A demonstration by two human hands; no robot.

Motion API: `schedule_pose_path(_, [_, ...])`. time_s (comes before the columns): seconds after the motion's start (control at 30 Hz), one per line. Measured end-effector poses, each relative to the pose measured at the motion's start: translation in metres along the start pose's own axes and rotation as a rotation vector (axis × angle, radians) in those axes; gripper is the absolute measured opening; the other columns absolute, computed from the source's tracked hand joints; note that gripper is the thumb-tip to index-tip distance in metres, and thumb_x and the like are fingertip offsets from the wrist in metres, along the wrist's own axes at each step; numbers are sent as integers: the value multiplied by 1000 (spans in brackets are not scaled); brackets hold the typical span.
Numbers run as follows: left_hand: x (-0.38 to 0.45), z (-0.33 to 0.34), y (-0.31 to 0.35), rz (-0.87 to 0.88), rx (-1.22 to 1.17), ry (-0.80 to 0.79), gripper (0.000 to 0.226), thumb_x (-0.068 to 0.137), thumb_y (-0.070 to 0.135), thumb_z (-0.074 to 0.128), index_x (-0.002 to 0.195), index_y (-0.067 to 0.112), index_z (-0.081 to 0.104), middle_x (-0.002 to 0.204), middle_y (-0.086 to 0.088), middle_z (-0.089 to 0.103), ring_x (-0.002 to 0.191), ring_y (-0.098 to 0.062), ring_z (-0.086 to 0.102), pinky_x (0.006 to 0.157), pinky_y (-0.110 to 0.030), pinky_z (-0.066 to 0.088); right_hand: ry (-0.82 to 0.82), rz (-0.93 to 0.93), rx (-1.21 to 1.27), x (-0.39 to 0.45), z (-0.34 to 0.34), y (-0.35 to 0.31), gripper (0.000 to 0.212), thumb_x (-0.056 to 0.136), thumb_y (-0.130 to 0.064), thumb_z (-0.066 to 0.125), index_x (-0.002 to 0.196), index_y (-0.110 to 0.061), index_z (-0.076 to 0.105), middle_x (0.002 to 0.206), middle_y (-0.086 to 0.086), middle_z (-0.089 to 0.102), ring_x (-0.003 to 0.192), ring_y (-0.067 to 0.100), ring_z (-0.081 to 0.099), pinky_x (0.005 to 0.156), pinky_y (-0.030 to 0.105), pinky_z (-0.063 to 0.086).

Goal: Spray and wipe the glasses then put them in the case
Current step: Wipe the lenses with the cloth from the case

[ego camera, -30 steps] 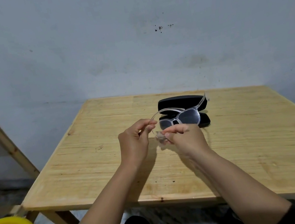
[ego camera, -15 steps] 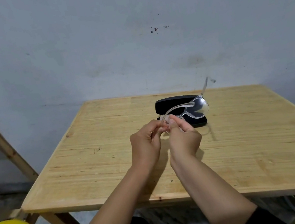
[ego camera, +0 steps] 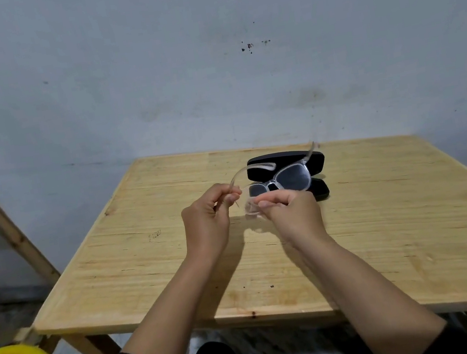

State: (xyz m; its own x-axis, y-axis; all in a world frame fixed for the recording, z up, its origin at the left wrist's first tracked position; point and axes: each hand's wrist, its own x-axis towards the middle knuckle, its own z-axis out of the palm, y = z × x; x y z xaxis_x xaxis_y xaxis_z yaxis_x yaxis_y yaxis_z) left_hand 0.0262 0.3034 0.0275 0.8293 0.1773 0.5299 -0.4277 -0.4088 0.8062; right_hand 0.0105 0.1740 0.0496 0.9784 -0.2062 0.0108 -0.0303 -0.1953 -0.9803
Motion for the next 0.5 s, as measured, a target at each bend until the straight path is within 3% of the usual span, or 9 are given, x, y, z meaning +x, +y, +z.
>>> schedule_pose_path(0.17, [-4, 5, 3, 47, 4, -24, 13, 84, 7, 63, 82, 17, 71, 85, 14, 70, 82, 9, 64, 73, -6, 46, 298, -67, 142, -6, 13, 3, 20, 88, -8, 60, 93, -20, 75, 98, -3, 73, 91, 6, 65, 78, 12, 48])
schedule_pose_path(0.23, [-6, 10, 5, 63, -11, -35, 13, 85, 6, 63, 82, 16, 71, 84, 13, 70, 82, 8, 64, 73, -6, 46, 366, -46, 294, -7, 21, 2, 21, 89, -8, 60, 96, -22, 74, 102, -4, 72, 89, 0, 64, 73, 6, 46])
schedule_pose_path(0.33, [-7, 13, 6, 91, -3, -31, 12, 84, 6, 63, 82, 15, 71, 82, 12, 70, 78, 10, 63, 69, -3, 43, 388, -12, 426, -5, 27, -1, 22, 90, -7, 59, 102, -19, 73, 106, -2, 71, 95, 5, 64, 69, 3, 47])
schedule_pose_path(0.4, [-6, 12, 4, 88, -3, -36, 13, 85, 6, 63, 82, 15, 71, 81, 12, 71, 78, 6, 64, 68, -4, 43, 355, 7, 408, -4, 27, -1, 22, 89, -8, 60, 102, -19, 73, 110, -1, 70, 100, 9, 65, 74, 6, 50])
schedule_pose_path(0.5, [-6, 9, 2, 85, 0, -41, 13, 84, 6, 64, 83, 15, 72, 78, 16, 69, 73, 7, 63, 66, -4, 43, 267, 54, 373, -2, 25, 3, 22, 87, -10, 63, 88, -29, 73, 108, 0, 72, 101, 14, 67, 88, 24, 53])
